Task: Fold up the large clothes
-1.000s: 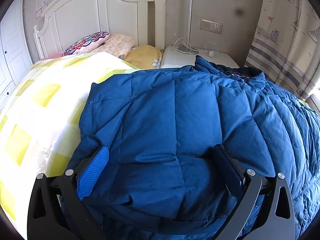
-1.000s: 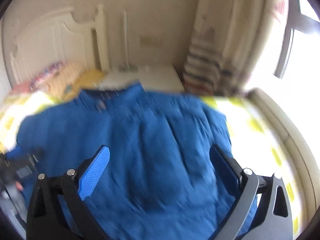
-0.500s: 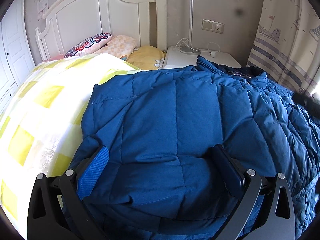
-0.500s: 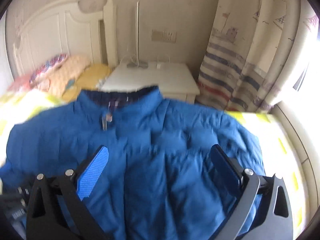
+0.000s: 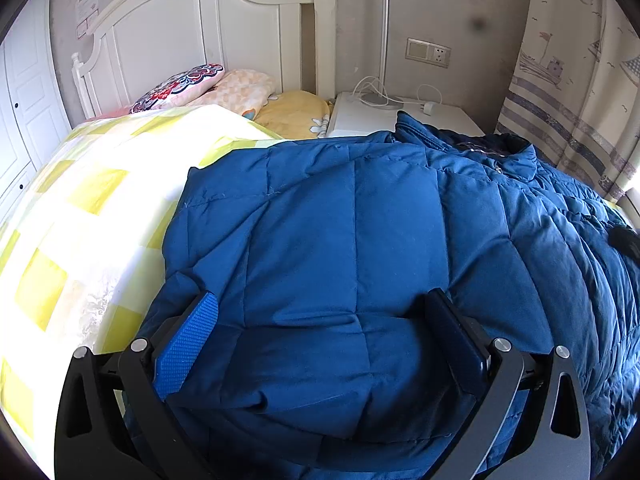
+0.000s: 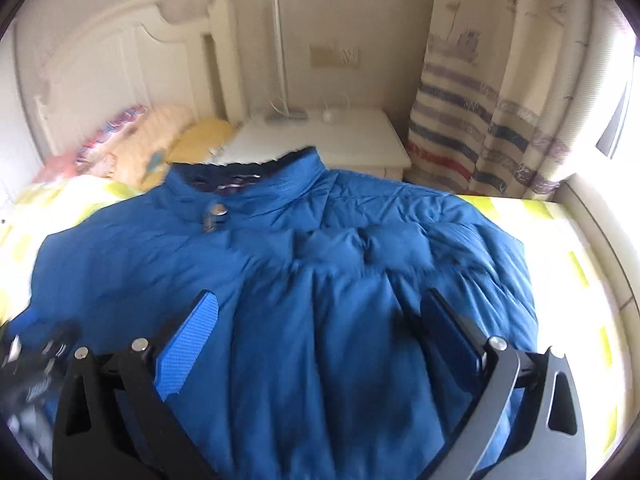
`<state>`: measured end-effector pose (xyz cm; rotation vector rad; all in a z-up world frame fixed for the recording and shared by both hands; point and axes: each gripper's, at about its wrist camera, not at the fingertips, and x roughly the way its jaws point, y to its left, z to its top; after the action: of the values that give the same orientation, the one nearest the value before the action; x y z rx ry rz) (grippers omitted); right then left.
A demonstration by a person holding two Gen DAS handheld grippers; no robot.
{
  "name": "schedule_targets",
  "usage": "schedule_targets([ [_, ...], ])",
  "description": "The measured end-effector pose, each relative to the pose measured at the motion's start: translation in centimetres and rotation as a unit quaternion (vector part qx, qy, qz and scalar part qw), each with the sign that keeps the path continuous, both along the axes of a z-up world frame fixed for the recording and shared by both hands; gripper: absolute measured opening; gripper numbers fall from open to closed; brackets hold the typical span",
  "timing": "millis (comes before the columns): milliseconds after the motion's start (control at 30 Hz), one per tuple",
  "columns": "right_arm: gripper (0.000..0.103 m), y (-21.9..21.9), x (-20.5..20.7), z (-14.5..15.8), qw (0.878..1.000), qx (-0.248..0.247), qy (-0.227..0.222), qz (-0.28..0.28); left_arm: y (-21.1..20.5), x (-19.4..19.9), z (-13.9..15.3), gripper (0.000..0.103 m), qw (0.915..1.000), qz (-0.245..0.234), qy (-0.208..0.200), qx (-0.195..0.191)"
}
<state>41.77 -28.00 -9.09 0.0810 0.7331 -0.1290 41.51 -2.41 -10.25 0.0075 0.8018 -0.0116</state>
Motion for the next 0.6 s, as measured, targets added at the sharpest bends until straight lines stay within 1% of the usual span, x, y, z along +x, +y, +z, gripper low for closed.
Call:
schedule_targets([
  [33,0.101,0.4,-1.3,-0.3,1.0,-0.017,0.004,0.008,0.0,0.0,0.0,0.099,1.0,0.0,0.0,0.001],
  [67,0.101,0.6,-1.6,-0.8,0.999,-0.032,0.018,0.017,-0.1,0.0,0.0,0.099,1.0,0.001,0.0,0.001],
  [100,0.101,1.1,-1.6,-2.1,0.997,-0.062,0.044,0.033,-0.1,0.0,0.0,0.099,1.0,0.0,0.0,0.001],
  [133,0.101,1.5,-1.8,-2.8,0.994,-0.084,0.043,0.046,-0.1,0.0,0.0,0.099,1.0,0.0,-0.001,0.0],
  [167,0.101,1.7,-2.2,-3.0,0.994,-0.088,0.033,0.051,-0.1,0.0,0.0,0.099,1.0,0.0,-0.001,0.001],
  [267,0.101,1.4,-2.5,-1.9,0.996,-0.072,0.054,0.027,-0.1,0.0,-0.1,0.099,1.0,0.002,0.0,0.0],
  [300,0.101,1.7,-3.3,-1.0,0.997,-0.063,0.049,0.016,-0.1,0.0,-0.1,0.099,1.0,0.002,0.0,0.0],
  [333,0.101,1.7,-4.0,-0.4,0.998,-0.055,0.037,0.021,-0.2,0.0,-0.1,0.099,1.0,0.002,0.0,0.0],
  [367,0.101,2.0,-5.2,0.0,0.998,-0.055,0.025,0.027,-0.1,0.1,-0.1,0.099,1.0,0.002,-0.001,0.0],
  [400,0.101,2.2,-5.8,0.0,0.997,-0.065,0.023,0.029,-0.1,0.1,-0.1,0.099,1.0,0.002,-0.001,0.0],
  [467,0.101,2.2,-7.0,-1.3,0.994,-0.102,0.037,0.024,-0.1,0.0,-0.1,0.099,1.0,0.002,-0.001,0.0],
  [500,0.101,1.5,-7.0,-2.6,0.994,-0.098,0.05,0.022,-0.1,0.0,-0.1,0.099,1.0,0.002,-0.001,-0.001],
  [533,0.101,0.9,-7.0,-3.3,0.995,-0.082,0.047,0.028,-0.2,0.0,-0.1,0.099,1.0,0.001,-0.001,-0.001],
  [567,0.101,0.3,-7.0,-3.4,0.997,-0.064,0.044,0.029,-0.2,0.0,-0.2,0.099,1.0,0.001,-0.001,0.0],
  [600,0.101,0.2,-7.0,-3.3,0.997,-0.063,0.043,0.031,-0.1,0.0,-0.1,0.099,1.0,0.001,-0.001,-0.003],
])
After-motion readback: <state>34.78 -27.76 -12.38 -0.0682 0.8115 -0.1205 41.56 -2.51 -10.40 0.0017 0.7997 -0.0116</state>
